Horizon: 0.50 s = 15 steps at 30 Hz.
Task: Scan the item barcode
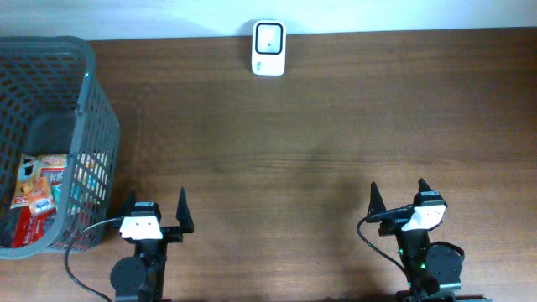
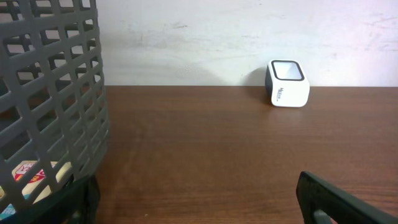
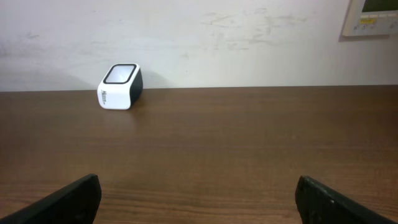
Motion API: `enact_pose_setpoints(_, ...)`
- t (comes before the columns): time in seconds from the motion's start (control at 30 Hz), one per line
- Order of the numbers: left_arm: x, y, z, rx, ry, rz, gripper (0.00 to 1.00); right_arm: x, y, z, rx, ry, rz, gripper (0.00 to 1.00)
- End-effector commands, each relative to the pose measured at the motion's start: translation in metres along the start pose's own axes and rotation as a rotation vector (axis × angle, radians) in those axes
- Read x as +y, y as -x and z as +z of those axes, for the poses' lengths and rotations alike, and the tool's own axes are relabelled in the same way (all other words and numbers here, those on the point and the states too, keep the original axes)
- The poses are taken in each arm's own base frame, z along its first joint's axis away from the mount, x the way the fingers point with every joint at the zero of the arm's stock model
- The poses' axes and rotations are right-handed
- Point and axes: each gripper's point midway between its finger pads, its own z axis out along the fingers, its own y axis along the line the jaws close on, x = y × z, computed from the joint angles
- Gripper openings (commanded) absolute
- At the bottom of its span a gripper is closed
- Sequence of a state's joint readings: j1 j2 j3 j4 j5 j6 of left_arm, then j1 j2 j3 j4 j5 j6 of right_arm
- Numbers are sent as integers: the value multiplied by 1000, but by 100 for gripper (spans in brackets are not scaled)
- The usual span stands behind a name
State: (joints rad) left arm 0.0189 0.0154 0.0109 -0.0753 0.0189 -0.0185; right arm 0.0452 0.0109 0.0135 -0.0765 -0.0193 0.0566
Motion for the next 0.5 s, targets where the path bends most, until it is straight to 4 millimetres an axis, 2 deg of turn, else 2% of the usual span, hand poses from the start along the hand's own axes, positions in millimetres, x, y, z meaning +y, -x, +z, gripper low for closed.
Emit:
enact_pose_setpoints(0.0, -1, -1, 0, -1, -5, 12, 99, -1, -3, 0, 2, -4, 12, 98)
enact_pose_setpoints(0.1, -2, 0, 0, -2, -11, 12, 99, -1, -3, 0, 2, -4, 12, 99)
enact_pose_setpoints(0.13, -10, 2, -1, -9, -54, 12, 99, -1, -3, 0, 2, -4, 12, 99)
enact_pose_setpoints(0.17, -24, 13, -3, -56, -137, 16, 99, -1, -3, 0, 2, -4, 12, 98)
enact_pose_setpoints(0.23, -74, 46, -22, -202, -439, 61, 99, -1, -3, 0, 2, -4, 12, 99)
enact_pose_setpoints(0.27, -95, 69, -40, -315, -570, 111, 99, -1, -3, 0, 2, -4, 12, 99)
enact_pose_setpoints(0.3, -104, 87, -54, -414, -626, 154, 99, -1, -3, 0, 2, -4, 12, 99)
enact_pose_setpoints(0.33, -107, 102, -64, -488, -648, 174, 99, -1, -3, 0, 2, -4, 12, 99)
enact_pose_setpoints(0.37, -108, 125, -79, -598, -656, 170, 99, -1, -3, 0, 2, -4, 12, 99)
enact_pose_setpoints(0.4, -108, 140, -91, -666, -663, 168, 99, -1, -3, 0, 2, -4, 12, 99)
enact_pose_setpoints(0.47, -105, 160, -100, -711, -648, 144, 99, -1, -3, 0, 2, -4, 12, 99)
